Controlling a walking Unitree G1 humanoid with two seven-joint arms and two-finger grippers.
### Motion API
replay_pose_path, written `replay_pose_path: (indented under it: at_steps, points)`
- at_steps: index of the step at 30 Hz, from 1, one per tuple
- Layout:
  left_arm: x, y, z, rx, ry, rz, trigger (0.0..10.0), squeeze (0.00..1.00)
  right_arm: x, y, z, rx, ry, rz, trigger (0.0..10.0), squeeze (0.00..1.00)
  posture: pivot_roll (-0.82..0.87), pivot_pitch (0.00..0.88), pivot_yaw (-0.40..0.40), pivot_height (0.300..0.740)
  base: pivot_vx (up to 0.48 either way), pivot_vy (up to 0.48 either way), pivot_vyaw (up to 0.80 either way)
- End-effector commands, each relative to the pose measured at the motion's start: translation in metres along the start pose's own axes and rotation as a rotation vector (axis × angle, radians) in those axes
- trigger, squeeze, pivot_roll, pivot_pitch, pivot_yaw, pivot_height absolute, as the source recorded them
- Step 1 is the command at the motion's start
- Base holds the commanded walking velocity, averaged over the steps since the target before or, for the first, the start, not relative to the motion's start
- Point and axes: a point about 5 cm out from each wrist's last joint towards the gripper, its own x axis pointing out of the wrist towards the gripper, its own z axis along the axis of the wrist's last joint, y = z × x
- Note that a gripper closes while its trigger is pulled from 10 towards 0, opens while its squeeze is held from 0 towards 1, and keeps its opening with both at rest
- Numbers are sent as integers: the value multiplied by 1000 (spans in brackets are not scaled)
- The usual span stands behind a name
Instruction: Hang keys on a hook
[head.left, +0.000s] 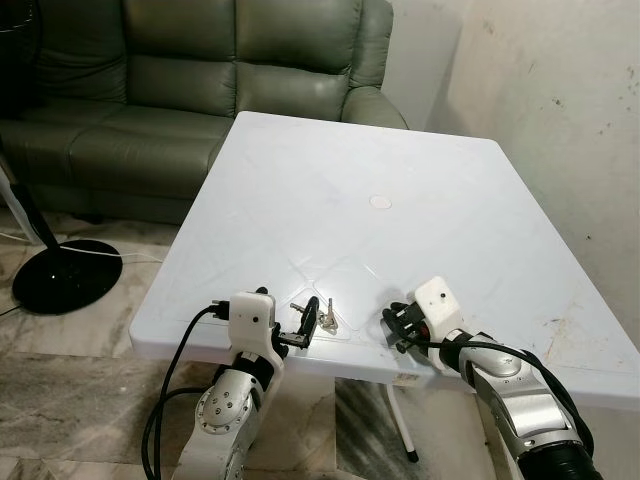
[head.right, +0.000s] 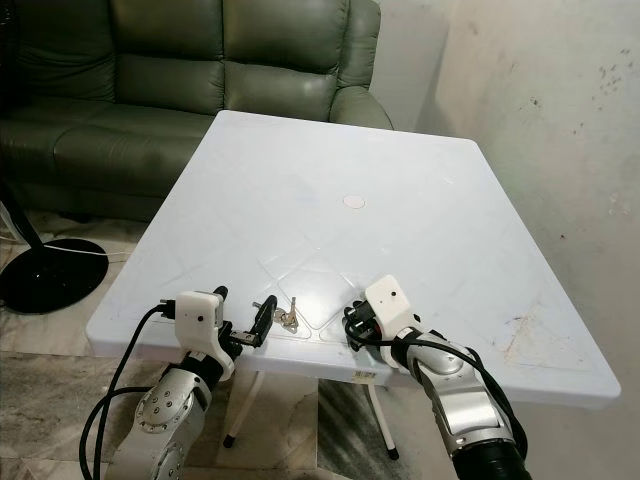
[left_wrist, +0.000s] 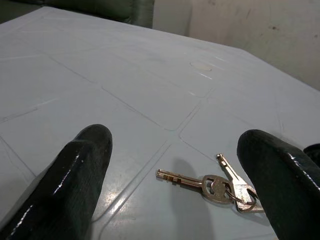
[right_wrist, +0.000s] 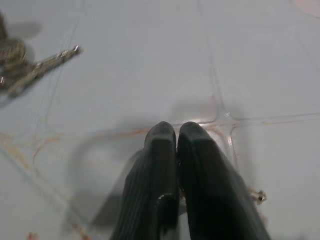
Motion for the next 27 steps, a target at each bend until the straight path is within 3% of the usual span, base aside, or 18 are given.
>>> replay_pose_path:
  at_steps: [1, 2, 3, 4, 8, 10, 12, 18, 19, 27]
  points:
    - [1, -10, 2, -42, -7, -7, 10000, 0, -4, -5, 3, 6, -35, -23, 0, 0, 30, 80, -114, 740, 0, 0, 0]
    - [1, -10, 1, -42, -6, -6, 10000, 0, -4, -4, 4, -9, -47, -16, 1137, 0, 30, 80, -114, 740, 0, 0, 0]
    - [1, -10, 1, -43, -6, -5, 10000, 0, -3, -4, 4, 21, -50, -3, 10000, 0, 30, 80, -114, 740, 0, 0, 0]
    - [1, -10, 1, -43, -6, -5, 10000, 0, -3, -5, 3, 70, -49, 0, 10000, 1000, 30, 80, -114, 740, 0, 0, 0]
    - [1, -9, 1, -45, -7, -5, 10000, 0, -4, -8, 4, 46, -50, -26, 10000, 1000, 30, 80, -114, 740, 0, 0, 0]
    - [1, -9, 1, -44, -5, -5, 10000, 0, -6, -4, 6, 113, -94, 60, 10000, 1000, 28, 84, -113, 740, 0, 0, 0]
    - [1, -9, 1, -45, -5, -7, 10000, 0, -6, -13, 6, 64, -80, -53, 10000, 1000, 27, 84, -112, 740, 0, 0, 0]
    - [2, -10, 1, -56, -5, -9, 10000, 0, -8, -11, 5, 77, -76, 0, 10000, 1000, 23, 84, -108, 740, 0, 0, 0]
    - [2, -10, 2, -57, -6, -11, 10000, 0, -8, -12, 4, 62, -69, -13, 10000, 0, 23, 86, -108, 740, 0, 0, 0]
    - [2, -10, 2, -59, -5, -12, 10000, 0, -13, -16, -6, -16, -21, -8, 10000, 0, 24, 85, -107, 740, 0, 0, 0]
